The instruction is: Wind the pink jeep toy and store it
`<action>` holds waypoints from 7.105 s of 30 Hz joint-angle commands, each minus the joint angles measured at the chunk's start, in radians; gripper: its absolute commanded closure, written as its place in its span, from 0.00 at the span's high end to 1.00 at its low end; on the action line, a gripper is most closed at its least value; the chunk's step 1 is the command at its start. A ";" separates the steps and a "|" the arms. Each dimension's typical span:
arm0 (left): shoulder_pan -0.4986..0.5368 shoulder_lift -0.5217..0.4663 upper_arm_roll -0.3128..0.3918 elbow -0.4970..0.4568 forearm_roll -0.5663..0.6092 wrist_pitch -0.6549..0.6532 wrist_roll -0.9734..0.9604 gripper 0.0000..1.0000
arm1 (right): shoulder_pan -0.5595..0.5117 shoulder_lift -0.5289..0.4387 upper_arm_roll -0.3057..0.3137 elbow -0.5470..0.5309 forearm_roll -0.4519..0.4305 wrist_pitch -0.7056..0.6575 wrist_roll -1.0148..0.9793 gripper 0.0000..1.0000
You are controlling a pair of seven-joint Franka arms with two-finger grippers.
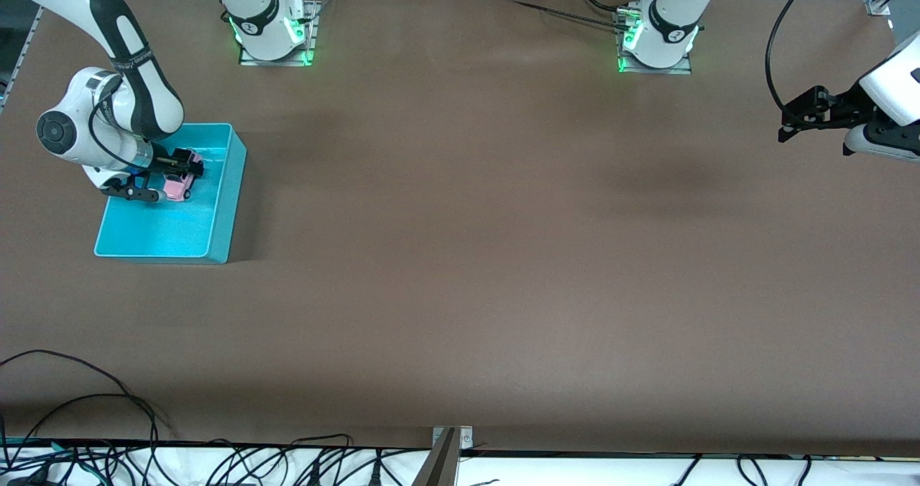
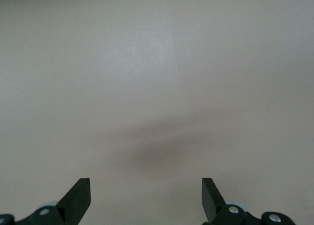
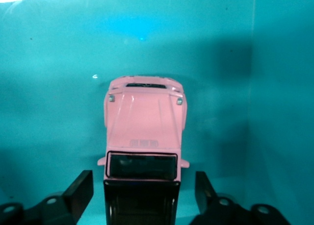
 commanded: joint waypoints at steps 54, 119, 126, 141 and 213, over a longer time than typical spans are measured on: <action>0.004 -0.015 -0.004 -0.003 0.019 -0.005 -0.001 1.00 | 0.004 -0.148 0.066 0.759 0.119 -0.988 -0.005 1.00; 0.004 -0.015 -0.004 -0.003 0.019 -0.005 -0.001 1.00 | 0.002 -0.300 0.246 0.866 0.035 -0.886 0.001 1.00; 0.004 -0.015 -0.004 -0.001 0.019 -0.005 -0.001 1.00 | 0.002 -0.290 0.243 0.883 0.042 -0.887 -0.014 1.00; 0.004 -0.015 -0.002 -0.003 0.019 -0.005 -0.001 1.00 | 0.004 -0.292 0.252 0.919 0.039 -0.887 -0.016 1.00; 0.004 -0.015 -0.002 -0.003 0.019 -0.007 -0.001 1.00 | 0.004 -0.290 0.249 0.917 0.041 -0.903 0.003 1.00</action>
